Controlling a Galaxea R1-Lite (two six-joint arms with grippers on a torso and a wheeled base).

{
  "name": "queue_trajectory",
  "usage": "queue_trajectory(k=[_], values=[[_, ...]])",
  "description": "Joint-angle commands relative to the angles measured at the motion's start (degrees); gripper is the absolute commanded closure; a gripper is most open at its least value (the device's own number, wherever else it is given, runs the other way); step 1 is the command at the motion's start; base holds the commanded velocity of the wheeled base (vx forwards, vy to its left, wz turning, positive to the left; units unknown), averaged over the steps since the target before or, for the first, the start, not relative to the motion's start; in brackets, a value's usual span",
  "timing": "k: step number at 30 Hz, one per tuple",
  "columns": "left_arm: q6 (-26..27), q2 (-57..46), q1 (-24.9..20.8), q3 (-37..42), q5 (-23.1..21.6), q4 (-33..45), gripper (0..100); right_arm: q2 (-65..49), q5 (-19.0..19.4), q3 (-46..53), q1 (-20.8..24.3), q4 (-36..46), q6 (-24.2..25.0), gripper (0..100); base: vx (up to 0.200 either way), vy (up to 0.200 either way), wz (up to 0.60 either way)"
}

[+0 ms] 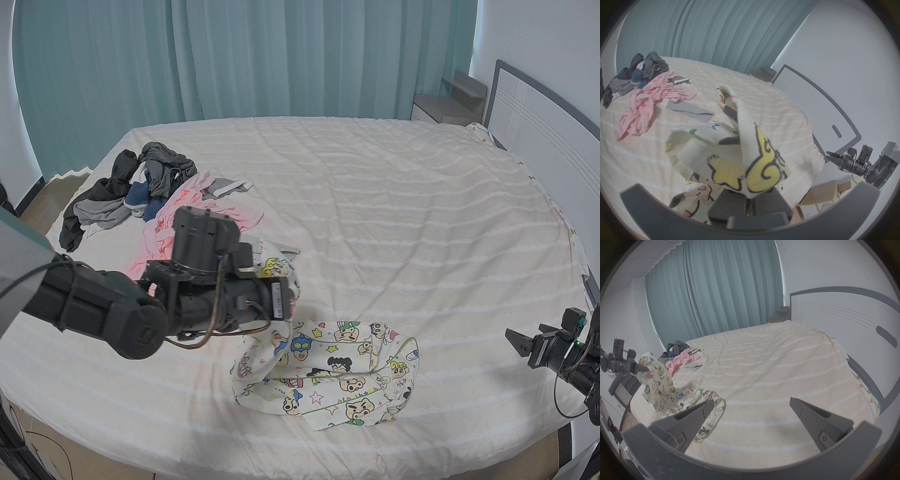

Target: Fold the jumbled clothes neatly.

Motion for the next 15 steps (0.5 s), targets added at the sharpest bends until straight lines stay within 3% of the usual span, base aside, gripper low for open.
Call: queue_trajectory(k=[1, 7, 15], values=[[-2.07, 7.49, -6.5, -7.35, 4.16, -0.01, 100, 0.29, 0.01, 1.01, 0.06, -0.05, 0.02, 0, 0.0, 0.0, 0.0], [-4.27, 10.74, -9.49, -10.6, 4.6, -0.28, 100, 0.2, 0.01, 1.01, 0.06, -0.05, 0.02, 0, 0.0, 0.0, 0.0], [-7.87, 11.54, -10.19, -12.01, 3.72, -1.07, 100, 0.11, 0.01, 1.01, 0.15, 0.04, 0.02, 0, 0.0, 0.0, 0.0]])
